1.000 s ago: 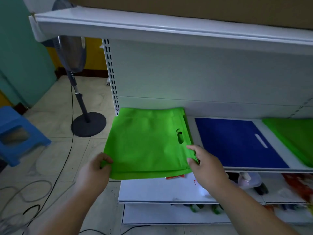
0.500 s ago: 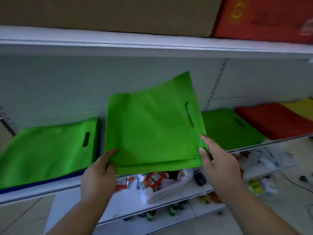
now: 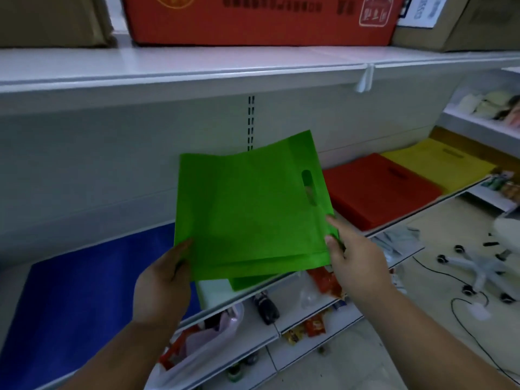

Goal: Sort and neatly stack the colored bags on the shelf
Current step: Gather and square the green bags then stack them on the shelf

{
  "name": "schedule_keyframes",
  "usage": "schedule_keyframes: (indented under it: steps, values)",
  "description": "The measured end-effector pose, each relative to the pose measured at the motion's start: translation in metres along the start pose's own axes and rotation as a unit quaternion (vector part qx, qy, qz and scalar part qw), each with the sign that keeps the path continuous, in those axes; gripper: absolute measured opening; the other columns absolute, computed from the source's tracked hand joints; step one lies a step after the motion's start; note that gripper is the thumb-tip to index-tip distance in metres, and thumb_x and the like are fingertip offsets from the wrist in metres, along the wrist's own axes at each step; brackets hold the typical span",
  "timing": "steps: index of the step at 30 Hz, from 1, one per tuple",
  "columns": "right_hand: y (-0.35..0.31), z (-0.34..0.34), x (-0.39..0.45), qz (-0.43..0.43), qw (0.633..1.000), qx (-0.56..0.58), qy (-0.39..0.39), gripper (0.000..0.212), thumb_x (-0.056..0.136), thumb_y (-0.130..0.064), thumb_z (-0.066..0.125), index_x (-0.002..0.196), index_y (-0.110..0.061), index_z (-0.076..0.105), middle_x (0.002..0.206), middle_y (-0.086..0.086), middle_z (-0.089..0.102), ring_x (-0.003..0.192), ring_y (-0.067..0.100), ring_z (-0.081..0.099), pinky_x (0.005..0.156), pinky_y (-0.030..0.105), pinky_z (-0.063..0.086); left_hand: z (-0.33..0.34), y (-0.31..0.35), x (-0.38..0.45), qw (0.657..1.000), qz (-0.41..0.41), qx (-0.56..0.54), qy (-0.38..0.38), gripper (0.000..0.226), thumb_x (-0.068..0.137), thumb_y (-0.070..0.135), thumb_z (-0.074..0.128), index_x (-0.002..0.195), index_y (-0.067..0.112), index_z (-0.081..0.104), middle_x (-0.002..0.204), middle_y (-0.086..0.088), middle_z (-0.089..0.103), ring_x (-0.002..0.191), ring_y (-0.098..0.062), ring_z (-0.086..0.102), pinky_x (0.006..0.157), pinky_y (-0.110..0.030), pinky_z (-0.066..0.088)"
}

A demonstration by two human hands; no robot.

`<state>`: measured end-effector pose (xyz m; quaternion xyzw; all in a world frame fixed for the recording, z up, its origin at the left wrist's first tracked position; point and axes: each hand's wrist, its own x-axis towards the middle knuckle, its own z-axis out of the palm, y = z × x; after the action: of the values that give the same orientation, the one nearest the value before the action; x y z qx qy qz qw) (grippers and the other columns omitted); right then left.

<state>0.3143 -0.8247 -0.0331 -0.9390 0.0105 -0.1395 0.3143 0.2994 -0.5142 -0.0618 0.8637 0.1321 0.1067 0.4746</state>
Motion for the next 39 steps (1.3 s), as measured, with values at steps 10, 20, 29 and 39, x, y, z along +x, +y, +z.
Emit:
schedule_keyframes:
  steps: [10, 20, 29, 39]
  values:
    - [0.061, -0.006, 0.092, -0.063, 0.991, -0.023, -0.116, 0.045, 0.101, -0.03, 0.048, 0.146, -0.025, 0.042, 0.093, 0.003, 0.068, 0.055, -0.003, 0.043, 0.052, 0.015, 0.032, 0.074, 0.035, 0.016, 0.988, -0.005, 0.132, 0.073, 0.036, 0.099, 0.009, 0.044, 0.126, 0.021, 0.065, 0.093, -0.006, 0.066, 0.07, -0.019, 0.052, 0.058, -0.03, 0.037]
    - [0.107, -0.001, 0.137, -0.109, 0.956, -0.087, -0.26, 0.043, 0.1, -0.028, 0.051, 0.141, -0.015, 0.046, 0.137, 0.006, 0.054, 0.122, 0.023, 0.053, 0.098, 0.033, 0.044, 0.128, 0.05, -0.023, 0.947, -0.056, 0.292, 0.12, 0.025, 0.093, 0.017, 0.055, 0.113, 0.019, 0.07, 0.094, -0.001, 0.06, 0.069, -0.024, 0.058, 0.058, -0.03, 0.043]
    - [0.115, -0.002, 0.141, -0.167, 0.931, -0.152, -0.286, 0.037, 0.099, -0.033, 0.051, 0.132, -0.017, 0.053, 0.126, 0.004, 0.057, 0.107, 0.019, 0.058, 0.089, 0.03, 0.048, 0.136, 0.054, -0.021, 0.912, -0.118, 0.39, 0.033, 0.033, 0.091, 0.028, 0.051, 0.122, 0.031, 0.063, 0.106, 0.003, 0.053, 0.086, -0.02, 0.061, 0.07, -0.034, 0.055]
    - [0.012, 0.007, 0.104, -0.292, 0.914, -0.141, -0.246, 0.055, 0.096, -0.048, 0.048, 0.143, -0.022, 0.039, 0.133, 0.002, 0.046, 0.118, 0.021, 0.048, 0.096, 0.033, 0.044, 0.084, 0.035, -0.062, 0.925, -0.047, 0.356, 0.125, 0.033, 0.082, 0.024, 0.07, 0.114, 0.021, 0.068, 0.103, -0.006, 0.055, 0.07, -0.031, 0.063, 0.061, -0.036, 0.05]
